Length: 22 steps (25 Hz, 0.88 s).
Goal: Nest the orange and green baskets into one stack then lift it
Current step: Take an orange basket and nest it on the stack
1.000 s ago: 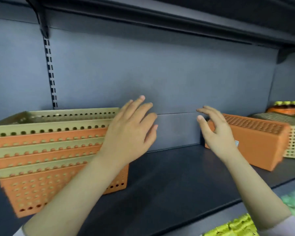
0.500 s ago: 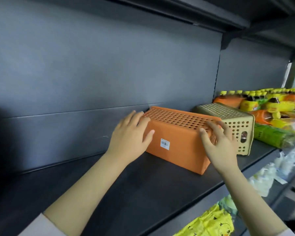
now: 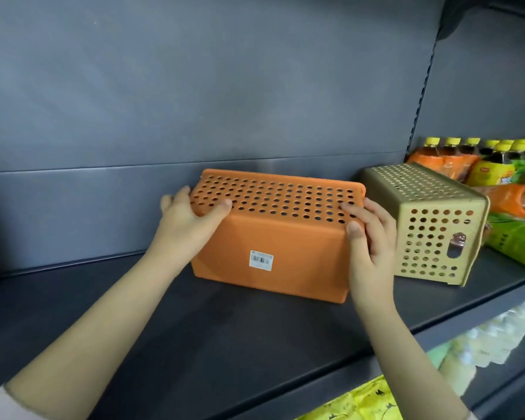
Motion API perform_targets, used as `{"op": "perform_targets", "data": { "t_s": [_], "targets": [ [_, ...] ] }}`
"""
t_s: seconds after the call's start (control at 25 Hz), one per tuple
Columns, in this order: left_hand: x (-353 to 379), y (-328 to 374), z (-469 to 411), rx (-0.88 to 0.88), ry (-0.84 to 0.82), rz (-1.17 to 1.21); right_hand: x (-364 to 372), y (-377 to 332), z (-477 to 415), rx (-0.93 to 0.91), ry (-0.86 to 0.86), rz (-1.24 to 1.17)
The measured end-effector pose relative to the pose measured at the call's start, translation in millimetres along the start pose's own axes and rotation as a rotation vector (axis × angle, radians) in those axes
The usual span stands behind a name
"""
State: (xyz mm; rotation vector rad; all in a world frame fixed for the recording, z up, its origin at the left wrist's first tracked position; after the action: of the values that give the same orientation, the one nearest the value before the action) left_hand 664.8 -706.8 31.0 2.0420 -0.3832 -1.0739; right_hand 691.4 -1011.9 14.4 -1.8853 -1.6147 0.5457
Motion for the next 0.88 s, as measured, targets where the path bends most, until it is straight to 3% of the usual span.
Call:
{"op": "perform_targets", "data": {
  "t_s": [0.16,0.32,0.44,0.6,0.76,0.88],
  "targets": [
    [-18.7,-9.1,22.2,0.06,0.021,0.091,15.1,10.7,17.1,-0.009,-0.055,-0.108],
    [-15.8,-33.3,38.1,0.024,0.058,0.215,20.2,33.9,21.4,0.168,-0.103,-0.301],
    [-2.9,-48.6,42.3,-0.104,0.021,0.411,25.4,52.9,24.8,0.307,-0.165,-0.165],
    [13.4,-50.8,43.2,-0.109,-0.05,0.441,39.6,78.8,34.9,0.539,-0.289,-0.178],
    [21.8,-50.8,44.9,-0.073,-0.132,0.434,42.4,83.5,33.0,0.564,-0.324,-0.165],
    [7.5,-45.7,45.5,-0.01,-0.101,0.364,39.6,72.4,25.0,0.468,-0.301,0.013]
  ]
}}
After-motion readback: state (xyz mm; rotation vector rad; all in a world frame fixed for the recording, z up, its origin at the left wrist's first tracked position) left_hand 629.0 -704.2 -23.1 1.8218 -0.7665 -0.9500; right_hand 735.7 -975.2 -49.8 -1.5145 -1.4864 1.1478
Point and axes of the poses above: each hand's wrist, its own z-axis away from the middle knuckle, its own x-axis out of the palm, y = z × x, the point moved 9 cm from there along -z, towards the middle knuckle, and after that the axes turned 8 degrees about -z, right-handed, at the moved point
